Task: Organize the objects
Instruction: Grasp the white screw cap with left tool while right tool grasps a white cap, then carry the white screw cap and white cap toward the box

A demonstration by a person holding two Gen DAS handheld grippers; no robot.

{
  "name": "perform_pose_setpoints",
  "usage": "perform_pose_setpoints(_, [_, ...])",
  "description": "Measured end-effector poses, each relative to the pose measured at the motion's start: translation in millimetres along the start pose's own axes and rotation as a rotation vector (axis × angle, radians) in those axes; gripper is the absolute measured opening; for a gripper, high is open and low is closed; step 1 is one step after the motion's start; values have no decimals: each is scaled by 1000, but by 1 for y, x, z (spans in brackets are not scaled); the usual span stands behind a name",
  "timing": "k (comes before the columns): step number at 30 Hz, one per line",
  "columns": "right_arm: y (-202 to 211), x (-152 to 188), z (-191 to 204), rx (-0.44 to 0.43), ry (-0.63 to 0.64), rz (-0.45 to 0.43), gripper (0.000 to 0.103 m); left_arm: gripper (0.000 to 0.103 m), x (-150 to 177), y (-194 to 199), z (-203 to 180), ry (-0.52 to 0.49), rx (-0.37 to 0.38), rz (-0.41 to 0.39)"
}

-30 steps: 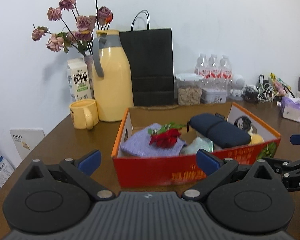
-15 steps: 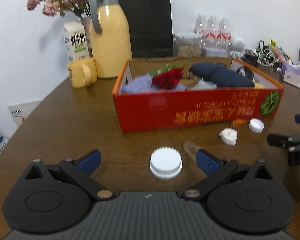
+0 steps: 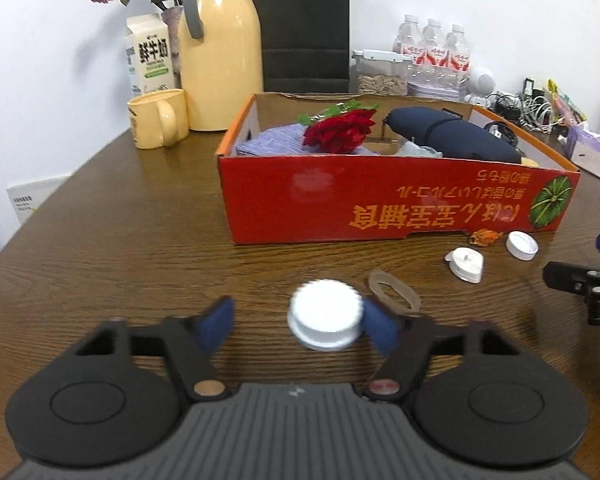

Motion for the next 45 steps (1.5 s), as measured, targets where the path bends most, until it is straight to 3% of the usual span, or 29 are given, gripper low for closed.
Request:
perform_pose_setpoints(1, [-1,0,0,1,-1,3,103,51,0,0,0,4,13,-3])
perform_pose_setpoints(3, [-1,0,0,6,-3,9,103,39,0,1,-2,3,35,-12])
perform_pose_setpoints(22, [-15,-1,10,7,0,70,103,39,-23,-1,-4,49,35,-153])
perform_pose_setpoints(28, [-24,-7,7,18,-30,74,98,39,-22,3,-1,63,74,-183])
perform_pose_setpoints(32, [-30,-12,8,-28,-34,65,88,39,-21,1,1,77,80,-177])
perform_pose_setpoints(35, [-33,-16,11,-42,-25,50,72,39,-21,0,2,83,84,-168])
perform_pose_setpoints(38, [-35,-20,14,-51,-18,36,52,39,-20,-1,1,81,86,-166])
perform_pose_setpoints(40, [-34,-21,15,-55,-15,26,31,39,-20,-1,1,85,89,-164])
perform_pose_setpoints(41, [-33,-21,15,-57,-16,22,27,39,-20,-2,2,86,89,-163])
perform_pose_setpoints(45, [-29,-20,12,-60,-34,7,27,39,-18,2,2,91,91,-182])
Point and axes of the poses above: each gripper's, at about its wrist camera, not at the fingertips, and y roughly against the way its jaws point, z to its left, x to its underside, the point moved 3 cm from there along -y, roughly the way its jaws point, and after that the axes turned 5 degrees about y, right-handed, at the moved point
